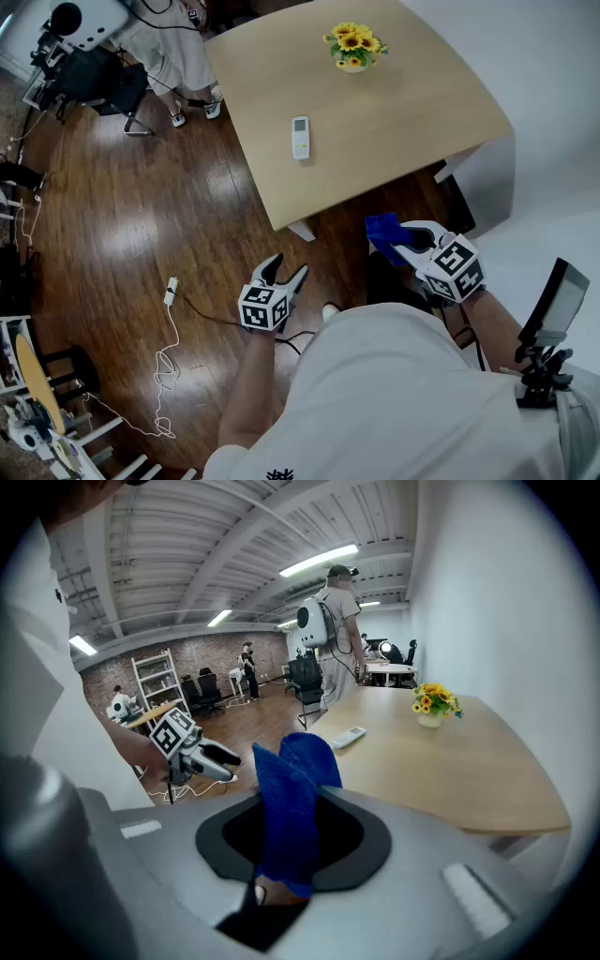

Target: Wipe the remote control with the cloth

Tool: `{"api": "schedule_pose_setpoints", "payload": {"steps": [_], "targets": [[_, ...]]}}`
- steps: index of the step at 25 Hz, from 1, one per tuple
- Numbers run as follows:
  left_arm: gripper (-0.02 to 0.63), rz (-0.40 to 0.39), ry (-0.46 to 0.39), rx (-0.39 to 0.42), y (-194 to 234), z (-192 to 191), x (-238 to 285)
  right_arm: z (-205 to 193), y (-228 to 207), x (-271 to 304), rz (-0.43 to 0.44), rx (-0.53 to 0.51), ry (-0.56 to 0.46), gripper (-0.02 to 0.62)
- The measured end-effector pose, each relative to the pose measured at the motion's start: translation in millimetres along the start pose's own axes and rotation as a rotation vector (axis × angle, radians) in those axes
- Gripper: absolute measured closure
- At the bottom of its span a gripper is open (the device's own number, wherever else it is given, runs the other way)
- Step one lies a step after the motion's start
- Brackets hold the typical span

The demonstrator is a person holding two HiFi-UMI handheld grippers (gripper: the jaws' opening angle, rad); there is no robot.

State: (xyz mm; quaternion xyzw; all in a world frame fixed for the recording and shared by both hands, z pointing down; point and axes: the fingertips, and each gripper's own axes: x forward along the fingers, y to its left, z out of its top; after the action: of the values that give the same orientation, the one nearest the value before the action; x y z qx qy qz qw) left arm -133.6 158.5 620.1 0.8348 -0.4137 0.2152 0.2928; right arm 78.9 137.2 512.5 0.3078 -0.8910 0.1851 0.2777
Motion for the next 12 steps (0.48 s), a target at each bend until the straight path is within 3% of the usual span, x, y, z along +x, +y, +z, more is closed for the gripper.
{"api": "schedule_pose_setpoints", "payload": {"steps": [5,8,12], "targets": [[0.284,0.056,-0.048,0.042,9.4,117.3,79.9,35.0,-90.5,20.3,0.023,0.005,-0.022,0.511],[0.282,0.12,0.004,0.061,27.3,162.7,132.0,58.5,-139.4,35.1,0.07,-0.014,-0.023,0.511],[0.27,0.238,0.094,0.032,59.5,194.3,183.4,71.9,-182.9,47.8,0.134,-0.054,-0.003,0.511]]}}
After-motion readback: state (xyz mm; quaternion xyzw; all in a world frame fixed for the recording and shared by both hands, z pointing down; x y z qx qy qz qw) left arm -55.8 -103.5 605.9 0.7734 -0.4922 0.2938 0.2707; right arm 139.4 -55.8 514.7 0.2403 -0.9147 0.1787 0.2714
